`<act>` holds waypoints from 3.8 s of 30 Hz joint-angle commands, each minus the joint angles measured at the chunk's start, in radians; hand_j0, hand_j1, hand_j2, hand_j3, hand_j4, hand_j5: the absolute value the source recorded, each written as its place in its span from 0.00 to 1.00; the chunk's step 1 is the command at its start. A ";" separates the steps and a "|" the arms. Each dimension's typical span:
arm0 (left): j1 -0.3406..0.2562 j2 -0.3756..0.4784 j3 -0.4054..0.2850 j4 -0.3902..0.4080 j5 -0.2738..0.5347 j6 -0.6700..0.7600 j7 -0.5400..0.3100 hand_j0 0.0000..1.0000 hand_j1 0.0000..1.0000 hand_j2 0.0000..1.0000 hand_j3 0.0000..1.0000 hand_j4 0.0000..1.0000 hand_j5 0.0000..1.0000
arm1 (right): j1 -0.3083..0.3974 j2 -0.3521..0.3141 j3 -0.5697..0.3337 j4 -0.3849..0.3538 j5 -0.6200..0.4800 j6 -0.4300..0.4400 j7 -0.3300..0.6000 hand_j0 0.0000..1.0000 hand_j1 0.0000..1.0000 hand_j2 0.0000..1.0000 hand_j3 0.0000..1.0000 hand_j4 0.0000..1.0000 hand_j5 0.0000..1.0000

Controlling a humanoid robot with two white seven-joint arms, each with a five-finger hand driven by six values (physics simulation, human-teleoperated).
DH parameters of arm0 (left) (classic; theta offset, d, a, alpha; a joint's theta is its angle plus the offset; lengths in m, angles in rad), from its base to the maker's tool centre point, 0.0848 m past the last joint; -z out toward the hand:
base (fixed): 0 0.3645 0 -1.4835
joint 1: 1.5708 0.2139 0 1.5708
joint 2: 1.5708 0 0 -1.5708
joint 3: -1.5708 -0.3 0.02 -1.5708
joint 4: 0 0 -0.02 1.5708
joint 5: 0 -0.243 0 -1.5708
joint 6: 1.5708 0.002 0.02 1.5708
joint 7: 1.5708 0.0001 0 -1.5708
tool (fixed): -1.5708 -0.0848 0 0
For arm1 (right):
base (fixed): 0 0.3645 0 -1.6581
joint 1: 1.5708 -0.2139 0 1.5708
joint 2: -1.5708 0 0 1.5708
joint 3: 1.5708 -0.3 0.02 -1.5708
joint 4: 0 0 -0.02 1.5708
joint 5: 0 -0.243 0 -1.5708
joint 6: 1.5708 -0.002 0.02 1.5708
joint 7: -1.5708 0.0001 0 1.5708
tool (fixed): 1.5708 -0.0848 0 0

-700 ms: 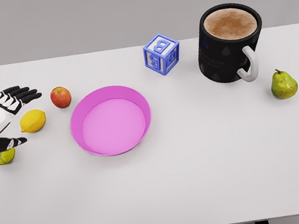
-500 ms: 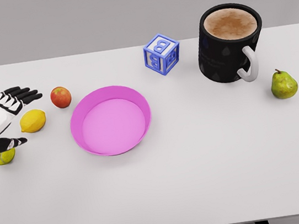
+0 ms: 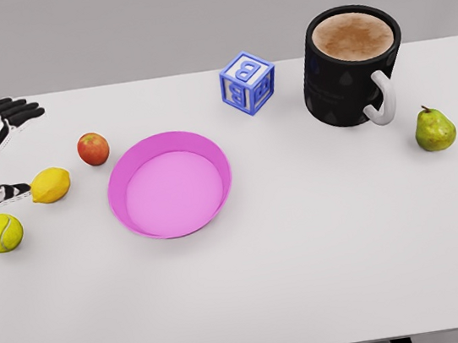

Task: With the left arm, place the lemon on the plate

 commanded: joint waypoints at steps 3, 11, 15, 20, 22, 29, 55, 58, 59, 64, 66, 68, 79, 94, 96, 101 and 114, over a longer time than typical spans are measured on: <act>-0.083 0.092 -0.138 -0.014 0.112 0.001 -0.013 1.00 1.00 1.00 1.00 1.00 1.00 | 0.000 0.000 0.000 0.001 0.000 0.000 0.000 1.00 1.00 1.00 1.00 1.00 1.00; -0.216 0.183 -0.311 0.021 0.277 0.001 -0.357 1.00 1.00 1.00 1.00 1.00 1.00 | 0.000 0.000 0.000 0.001 -0.001 0.000 0.000 1.00 1.00 1.00 1.00 1.00 1.00; -0.244 0.198 -0.311 0.031 0.303 0.001 -0.357 1.00 1.00 1.00 1.00 1.00 1.00 | 0.000 0.000 0.000 0.001 -0.001 0.000 0.000 1.00 1.00 1.00 1.00 1.00 1.00; -0.307 0.192 -0.337 0.058 0.377 0.133 -0.357 1.00 1.00 1.00 1.00 1.00 1.00 | 0.000 0.000 0.000 0.001 0.000 0.000 0.000 1.00 1.00 1.00 1.00 1.00 1.00; -0.354 0.184 -0.392 0.090 0.392 0.234 -0.357 1.00 1.00 1.00 1.00 1.00 1.00 | 0.000 0.000 0.000 0.001 0.000 0.000 0.000 1.00 1.00 1.00 1.00 1.00 1.00; -0.374 0.144 -0.419 0.141 0.443 0.524 -0.357 1.00 1.00 1.00 1.00 1.00 1.00 | 0.000 0.000 0.000 -0.001 0.000 0.000 0.000 1.00 1.00 1.00 1.00 1.00 1.00; -0.380 0.043 -0.426 0.290 0.294 0.589 -0.357 1.00 1.00 1.00 1.00 1.00 1.00 | 0.000 0.000 0.000 0.001 0.000 0.000 0.000 1.00 1.00 1.00 1.00 1.00 1.00; -0.380 0.037 -0.428 0.290 0.270 0.589 -0.357 1.00 1.00 1.00 1.00 1.00 1.00 | 0.000 0.000 0.000 0.001 0.000 0.000 0.000 1.00 1.00 1.00 1.00 1.00 1.00; -0.380 0.026 -0.426 0.288 0.250 0.590 -0.357 1.00 1.00 1.00 1.00 1.00 1.00 | 0.000 0.000 0.000 0.001 0.000 0.000 0.000 1.00 1.00 1.00 1.00 1.00 1.00; -0.380 0.011 -0.426 0.288 0.219 0.590 -0.357 1.00 1.00 1.00 1.00 1.00 1.00 | 0.000 0.000 0.000 0.001 -0.001 0.000 0.000 1.00 1.00 1.00 1.00 1.00 1.00; -0.380 0.011 -0.428 0.290 0.218 0.590 -0.357 1.00 1.00 1.00 1.00 1.00 1.00 | 0.000 0.000 0.000 0.001 0.000 0.000 0.000 1.00 1.00 1.00 1.00 1.00 1.00; -0.379 0.008 -0.426 0.290 0.196 0.590 -0.357 1.00 1.00 1.00 1.00 1.00 1.00 | 0.000 0.000 0.000 0.001 -0.001 0.000 0.000 1.00 1.00 1.00 1.00 1.00 1.00; -0.382 -0.083 -0.414 0.364 0.116 0.590 -0.357 1.00 1.00 1.00 1.00 1.00 1.00 | 0.000 0.000 0.000 0.001 0.000 0.000 0.000 1.00 1.00 1.00 1.00 1.00 1.00; -0.384 -0.084 -0.414 0.393 0.116 0.589 -0.357 0.96 0.96 0.96 0.96 0.96 0.96 | 0.000 0.000 0.000 0.001 0.000 0.000 0.000 1.00 1.00 1.00 1.00 1.00 1.00; -0.384 -0.083 -0.414 0.391 0.116 0.589 -0.357 0.91 0.91 0.91 0.91 0.91 0.91 | 0.000 0.000 0.000 0.001 0.000 0.000 0.000 1.00 1.00 1.00 1.00 1.00 1.00; -0.377 -0.081 -0.408 0.393 0.118 0.587 -0.357 0.89 0.89 0.89 0.89 0.89 0.89 | 0.000 0.000 0.000 0.001 0.000 0.000 0.000 1.00 1.00 1.00 1.00 1.00 1.00; -0.368 -0.078 -0.408 0.399 0.116 0.587 -0.357 0.79 0.79 0.79 0.79 0.79 0.79 | 0.000 0.000 0.000 0.001 0.000 0.000 0.000 1.00 1.00 1.00 1.00 1.00 1.00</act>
